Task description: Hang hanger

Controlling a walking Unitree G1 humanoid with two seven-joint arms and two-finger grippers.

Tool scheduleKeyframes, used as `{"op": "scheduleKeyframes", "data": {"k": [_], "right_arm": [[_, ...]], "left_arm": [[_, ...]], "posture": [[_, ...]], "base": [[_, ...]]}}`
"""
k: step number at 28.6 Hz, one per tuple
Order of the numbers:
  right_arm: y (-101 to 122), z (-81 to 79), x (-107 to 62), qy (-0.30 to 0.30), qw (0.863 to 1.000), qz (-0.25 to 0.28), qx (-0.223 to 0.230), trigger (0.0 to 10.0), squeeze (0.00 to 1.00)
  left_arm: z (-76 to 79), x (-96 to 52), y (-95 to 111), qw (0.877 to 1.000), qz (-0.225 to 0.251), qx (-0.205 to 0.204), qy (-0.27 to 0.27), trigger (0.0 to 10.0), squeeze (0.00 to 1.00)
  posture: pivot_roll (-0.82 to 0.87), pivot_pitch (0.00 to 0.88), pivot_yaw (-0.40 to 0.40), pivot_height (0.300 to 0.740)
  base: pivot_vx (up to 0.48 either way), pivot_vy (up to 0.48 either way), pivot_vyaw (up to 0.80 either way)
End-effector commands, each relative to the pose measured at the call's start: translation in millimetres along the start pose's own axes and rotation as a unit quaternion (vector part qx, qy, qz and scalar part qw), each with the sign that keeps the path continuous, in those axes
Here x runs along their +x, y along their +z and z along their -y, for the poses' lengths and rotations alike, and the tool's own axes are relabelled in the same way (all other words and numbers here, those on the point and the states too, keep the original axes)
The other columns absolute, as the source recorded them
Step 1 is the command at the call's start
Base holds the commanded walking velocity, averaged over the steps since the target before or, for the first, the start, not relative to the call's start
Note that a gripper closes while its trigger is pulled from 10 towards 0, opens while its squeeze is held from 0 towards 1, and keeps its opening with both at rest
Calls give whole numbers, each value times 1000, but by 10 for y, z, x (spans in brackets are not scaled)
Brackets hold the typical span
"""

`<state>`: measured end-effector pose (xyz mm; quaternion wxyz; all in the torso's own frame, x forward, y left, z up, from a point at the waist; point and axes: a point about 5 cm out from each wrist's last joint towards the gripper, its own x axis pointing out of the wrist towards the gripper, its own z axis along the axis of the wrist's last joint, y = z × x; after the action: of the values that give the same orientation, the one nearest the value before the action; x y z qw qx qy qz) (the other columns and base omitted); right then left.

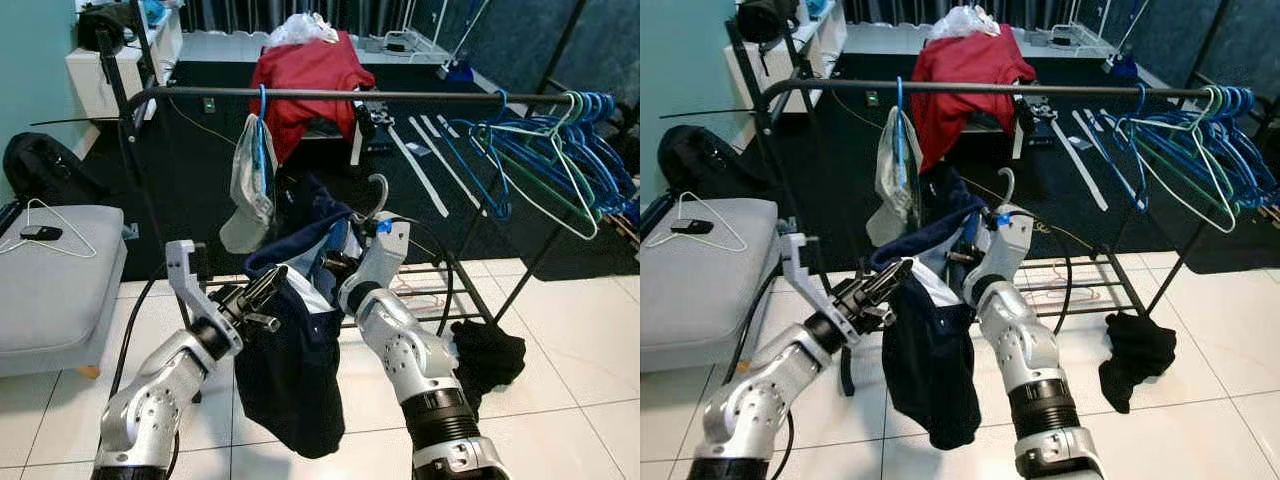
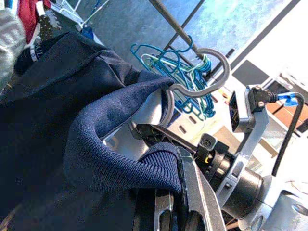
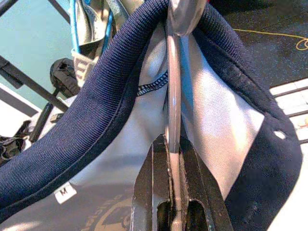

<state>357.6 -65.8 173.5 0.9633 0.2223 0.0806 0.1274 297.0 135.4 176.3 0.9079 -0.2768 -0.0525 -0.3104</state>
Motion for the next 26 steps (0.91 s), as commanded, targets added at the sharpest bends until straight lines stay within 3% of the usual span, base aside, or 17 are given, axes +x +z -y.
{"op": "scheduleKeyframes", "data": {"k": [1,3,5,8,14,16,22,26], "right_arm": [[-112,-205,-17,27,999,-8,34,10000,0],[-112,-203,-19,28,999,-9,34,10000,0],[-115,-207,-21,28,999,-11,34,10000,0],[-115,-214,-24,29,999,-12,34,10000,0],[-116,-222,-27,31,999,-13,33,10000,0],[-118,-227,-27,32,999,-14,32,10000,0],[-116,-218,-32,31,999,-15,32,10000,0],[-125,-218,-36,31,999,-17,32,10000,0]], "left_arm": [[14,-14,-68,1000,-12,7,-9,0,0],[53,2,-96,999,-23,14,-20,0,0],[141,75,-226,997,-74,25,-26,0,0],[174,155,-320,994,-104,34,-6,0,0],[128,291,-360,991,-109,56,51,0,0],[50,362,-327,988,-101,69,96,0,0],[-139,400,-168,977,-76,71,186,0,0],[-193,398,-116,973,-69,64,210,0,0]], "posture": [[24,126,-41,740],[24,126,-41,740],[23,121,-40,740],[22,120,-39,740],[20,118,-40,740],[17,120,-39,740],[17,124,-37,740],[19,128,-37,740]], "base": [[0,0,0],[0,0,0],[0,0,0],[0,0,0],[0,0,0],[0,0,0],[0,0,0],[0,0,0]]}}
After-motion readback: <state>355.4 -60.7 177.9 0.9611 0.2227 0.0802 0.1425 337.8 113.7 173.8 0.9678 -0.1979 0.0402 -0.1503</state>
